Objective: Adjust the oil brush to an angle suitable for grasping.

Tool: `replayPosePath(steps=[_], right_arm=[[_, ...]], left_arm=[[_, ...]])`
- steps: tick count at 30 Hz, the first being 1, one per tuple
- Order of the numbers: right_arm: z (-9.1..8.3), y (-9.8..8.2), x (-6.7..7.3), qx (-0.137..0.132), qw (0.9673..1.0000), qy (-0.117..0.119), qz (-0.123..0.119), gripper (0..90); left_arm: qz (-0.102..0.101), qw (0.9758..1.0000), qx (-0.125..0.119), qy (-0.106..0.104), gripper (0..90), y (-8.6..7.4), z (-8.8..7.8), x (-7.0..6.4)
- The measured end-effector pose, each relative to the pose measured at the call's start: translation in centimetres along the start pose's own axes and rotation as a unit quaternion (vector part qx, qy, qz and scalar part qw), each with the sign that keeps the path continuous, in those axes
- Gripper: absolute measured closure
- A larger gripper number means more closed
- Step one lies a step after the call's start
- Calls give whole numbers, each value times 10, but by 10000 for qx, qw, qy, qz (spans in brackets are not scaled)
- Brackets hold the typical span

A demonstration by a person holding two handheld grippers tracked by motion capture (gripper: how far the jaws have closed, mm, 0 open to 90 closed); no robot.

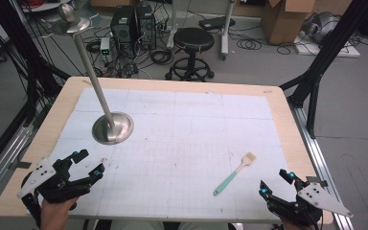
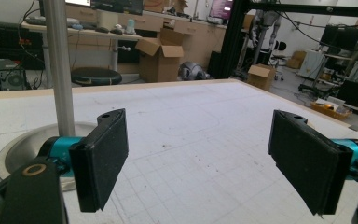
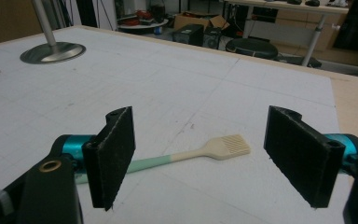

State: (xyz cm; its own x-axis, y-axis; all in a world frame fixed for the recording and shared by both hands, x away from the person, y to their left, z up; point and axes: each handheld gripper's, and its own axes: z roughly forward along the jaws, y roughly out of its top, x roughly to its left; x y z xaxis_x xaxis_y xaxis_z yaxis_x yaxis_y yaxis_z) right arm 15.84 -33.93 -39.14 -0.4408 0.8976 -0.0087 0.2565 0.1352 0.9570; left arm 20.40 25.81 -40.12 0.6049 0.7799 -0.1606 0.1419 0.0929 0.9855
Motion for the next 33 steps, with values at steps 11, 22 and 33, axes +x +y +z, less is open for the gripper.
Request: replayPosePath(steps=[11, 22, 33], right_arm=[[2, -1, 1, 113, 9999, 99, -85, 258], [13, 1, 9, 295, 9981, 522, -171, 406], [33, -3, 23, 1131, 9827, 1259, -745, 889]], left_arm=[[-7, 10000, 77, -19, 204, -1, 2, -2], [-95, 9998, 147, 11, 206, -4, 3, 0], [-156, 9997, 194, 64, 218, -4, 2, 3]])
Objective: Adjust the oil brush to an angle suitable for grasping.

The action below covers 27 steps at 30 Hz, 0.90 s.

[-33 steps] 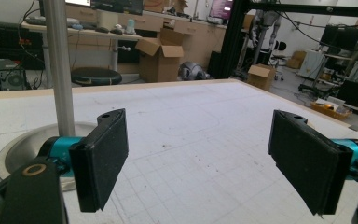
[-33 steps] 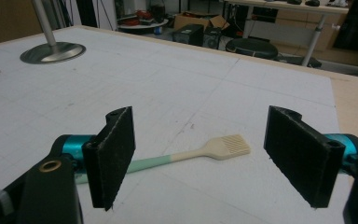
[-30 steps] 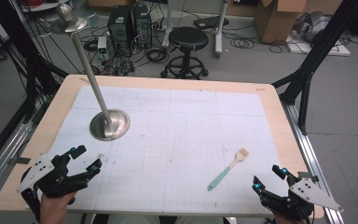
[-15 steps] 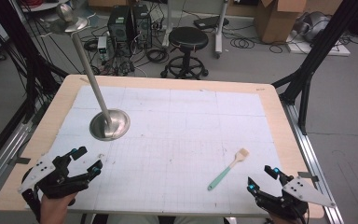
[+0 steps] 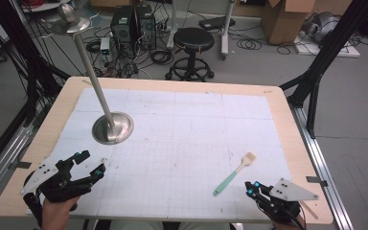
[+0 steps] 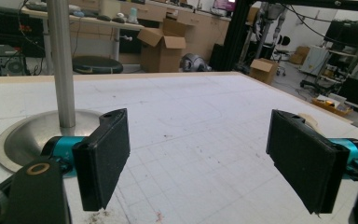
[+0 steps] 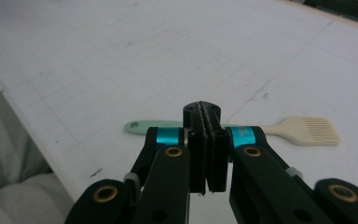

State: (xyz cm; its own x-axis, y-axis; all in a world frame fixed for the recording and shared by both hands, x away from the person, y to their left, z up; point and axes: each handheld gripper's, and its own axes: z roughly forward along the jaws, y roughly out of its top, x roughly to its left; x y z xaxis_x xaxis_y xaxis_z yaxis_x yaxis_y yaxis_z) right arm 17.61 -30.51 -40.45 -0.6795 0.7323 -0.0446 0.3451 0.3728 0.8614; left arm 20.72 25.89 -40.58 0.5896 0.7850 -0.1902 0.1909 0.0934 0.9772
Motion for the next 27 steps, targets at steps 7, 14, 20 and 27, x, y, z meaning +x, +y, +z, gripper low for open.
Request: replayPosePath(steps=[7, 14, 20, 27], right_arm=[[28, 2, 10, 632, 9960, 247, -574, 889], [49, 0, 16, 1029, 9896, 615, -798, 889], [68, 1, 13, 1338, 9844, 825, -793, 889], [92, 12, 6, 1252, 9868, 803, -647, 889]], left_arm=[[-4, 10000, -6, -42, 219, 0, 1, -1], [-47, 10000, -33, -13, 219, -1, 0, 0], [-22, 10000, -9, -7, 220, -1, 0, 0], [-26, 10000, -40, 34, 222, 0, -1, 1]])
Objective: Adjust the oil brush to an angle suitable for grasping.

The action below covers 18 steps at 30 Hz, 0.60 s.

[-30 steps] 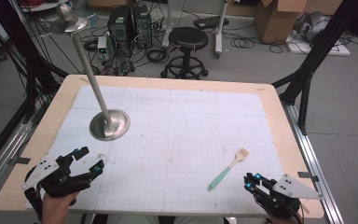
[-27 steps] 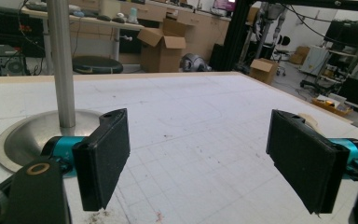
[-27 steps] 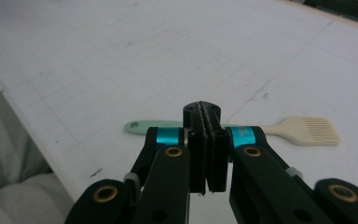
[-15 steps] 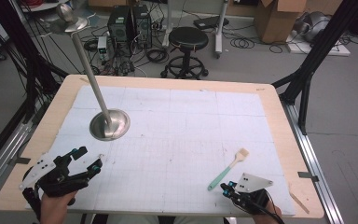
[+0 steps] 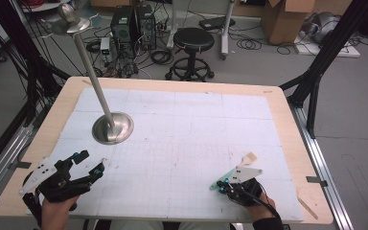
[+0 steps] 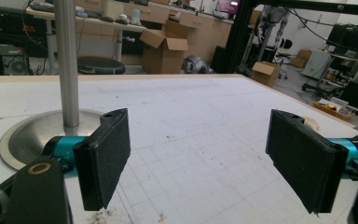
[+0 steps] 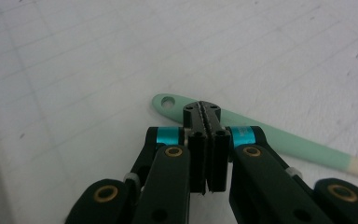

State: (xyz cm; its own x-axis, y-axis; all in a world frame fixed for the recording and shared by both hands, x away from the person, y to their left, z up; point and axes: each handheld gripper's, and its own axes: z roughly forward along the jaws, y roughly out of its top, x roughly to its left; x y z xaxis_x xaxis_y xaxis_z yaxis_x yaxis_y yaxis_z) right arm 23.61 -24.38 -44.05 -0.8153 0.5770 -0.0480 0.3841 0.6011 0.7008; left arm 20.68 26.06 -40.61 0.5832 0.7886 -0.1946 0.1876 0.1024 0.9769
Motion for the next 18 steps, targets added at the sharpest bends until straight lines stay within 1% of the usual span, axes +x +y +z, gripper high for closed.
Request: replayPosePath(steps=[1, 2, 3, 4, 5, 6, 7, 8, 9, 10, 11, 12, 14, 16, 17, 18], right_arm=[[0, 0, 0, 0, 10000, 0, 0, 889], [8, 7, -4, 5, 10000, -38, 25, 889], [8, 7, -4, 5, 10000, -38, 25, 889], [16, 16, -8, 18, 9999, -107, 72, 890], [16, 16, -8, 18, 9999, -107, 72, 890], [20, 20, -10, 20, 9999, -132, 83, 889], [28, 27, -13, 9, 9997, -200, 150, 889], [31, 30, -15, 2, 9995, -238, 202, 889], [31, 30, -15, 2, 9995, -238, 202, 889], [34, 32, -18, -12, 9994, -242, 257, 889], [37, 34, -20, -49, 9991, -284, 311, 889], [41, 37, -23, -81, 9985, -339, 416, 890], [44, 39, -25, -100, 9983, -373, 446, 890], [48, 43, -29, -107, 9973, -444, 580, 890], [48, 43, -29, -107, 9973, -444, 580, 890], [48, 44, -31, -110, 9973, -385, 620, 890]], left_arm=[[0, 10000, 0, 0, 223, 0, 0, 0], [-4, 10000, -3, 2, 223, 0, 0, 0], [-20, 10000, -16, 16, 223, 0, 0, 1], [-21, 10000, -27, 32, 223, 0, -1, 2], [-21, 10000, -27, 32, 223, 0, -1, 2], [-34, 10000, -32, 35, 223, 0, -2, 3], [-47, 10000, -39, 48, 223, 0, -3, 4], [-47, 10000, -39, 48, 223, 0, -3, 4], [-55, 10000, -39, 47, 223, 0, -3, 4], [-66, 10000, -39, 46, 223, 0, -3, 4], [-54, 10000, -26, 35, 223, 0, -2, 4], [-51, 10000, -18, 22, 223, 0, -2, 4], [-31, 10000, 2, 2, 223, 0, -1, 3], [-21, 10000, 31, 0, 224, -1, 0, 3], [-21, 10000, 31, 0, 223, -1, 0, 3], [-37, 10000, 15, 10, 223, -1, -1, 3]])
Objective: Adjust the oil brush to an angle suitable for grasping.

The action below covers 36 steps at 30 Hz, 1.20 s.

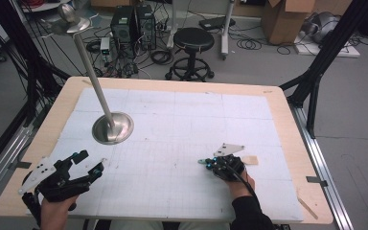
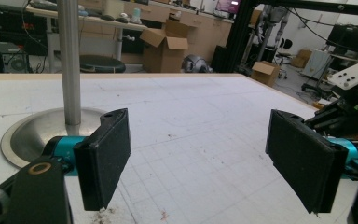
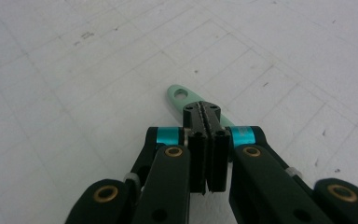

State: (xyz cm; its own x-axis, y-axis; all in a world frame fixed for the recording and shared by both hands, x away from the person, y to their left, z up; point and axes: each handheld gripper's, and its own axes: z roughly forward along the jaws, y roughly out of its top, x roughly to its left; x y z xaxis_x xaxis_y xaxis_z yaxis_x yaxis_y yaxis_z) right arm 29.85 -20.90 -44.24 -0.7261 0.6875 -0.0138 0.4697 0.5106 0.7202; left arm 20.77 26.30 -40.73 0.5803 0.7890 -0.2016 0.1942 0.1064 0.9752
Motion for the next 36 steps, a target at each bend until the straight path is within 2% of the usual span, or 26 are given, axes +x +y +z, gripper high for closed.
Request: replayPosePath(steps=[1, 2, 3, 4, 5, 6, 7, 9, 10, 11, 15, 16, 23, 24, 28, 30, 31, 32, 35, 36], right_arm=[[-3, 1, -2, -44, 10000, 50, 33, 890], [-16, 3, -13, -307, 9992, -3, 245, 890], [-16, 3, -13, -307, 9992, -3, 245, 890], [-32, 4, -29, -523, 9972, -227, 489, 891], [-32, 4, -29, -523, 9972, -227, 489, 891], [-44, 3, -44, -532, 9949, -539, 672, 891], [-44, 3, -44, -532, 9949, -539, 672, 891], [-51, -1, -58, -446, 9925, -807, 808, 891], [-53, -6, -68, -315, 9904, -1005, 896, 891], [-53, -8, -72, -217, 9898, -1082, 904, 891], [-49, -16, -82, -27, 9875, -1191, 1030, 890], [-45, -20, -86, 95, 9863, -1213, 1111, 891], [-34, -27, -88, 430, 9866, -1250, 956, 890], [-35, -29, -88, 410, 9866, -1215, 1011, 890], [-43, -33, -85, 501, 9897, -969, 930, 890], [-48, -36, -81, 608, 9915, -842, 784, 890], [-48, -36, -81, 608, 9915, -842, 784, 890], [-54, -39, -77, 688, 9926, -757, 649, 890], [-59, -43, -69, 704, 9935, -714, 542, 890], [-64, -48, -62, 701, 9941, -681, 475, 890]], left_arm=[[6, 10000, -7, 3, 223, 0, -1, 0], [4, 10000, -10, 21, 223, 0, -1, 1], [4, 10000, -10, 21, 223, 0, -1, 1], [-9, 10000, -2, 27, 224, 0, -1, 1], [-19, 10000, -6, 31, 224, 0, -1, 1], [-19, 10000, -7, 24, 224, 0, -1, 1], [0, 10000, 3, 13, 224, 0, -1, 1], [5, 10000, 15, 8, 224, -1, 0, 1], [16, 10000, 34, 8, 224, -1, 0, 1], [16, 10000, 34, 8, 223, -1, 0, 1], [11, 10000, 51, 5, 224, -2, 1, 1], [5, 10000, 56, 11, 224, -2, 1, 1], [-27, 10000, 44, 37, 225, -2, -1, 3], [-30, 10000, 37, 42, 225, -2, -1, 2], [-48, 10000, 17, 47, 225, -2, -3, 2], [-34, 10000, 27, 47, 225, -2, -3, 3], [-46, 10000, 16, 57, 225, -2, -4, 2], [-37, 10000, 4, 57, 225, -2, -4, 1], [-18, 10000, -2, 57, 226, -1, -5, 1], [-13, 10000, 5, 54, 226, -1, -4, 1]])
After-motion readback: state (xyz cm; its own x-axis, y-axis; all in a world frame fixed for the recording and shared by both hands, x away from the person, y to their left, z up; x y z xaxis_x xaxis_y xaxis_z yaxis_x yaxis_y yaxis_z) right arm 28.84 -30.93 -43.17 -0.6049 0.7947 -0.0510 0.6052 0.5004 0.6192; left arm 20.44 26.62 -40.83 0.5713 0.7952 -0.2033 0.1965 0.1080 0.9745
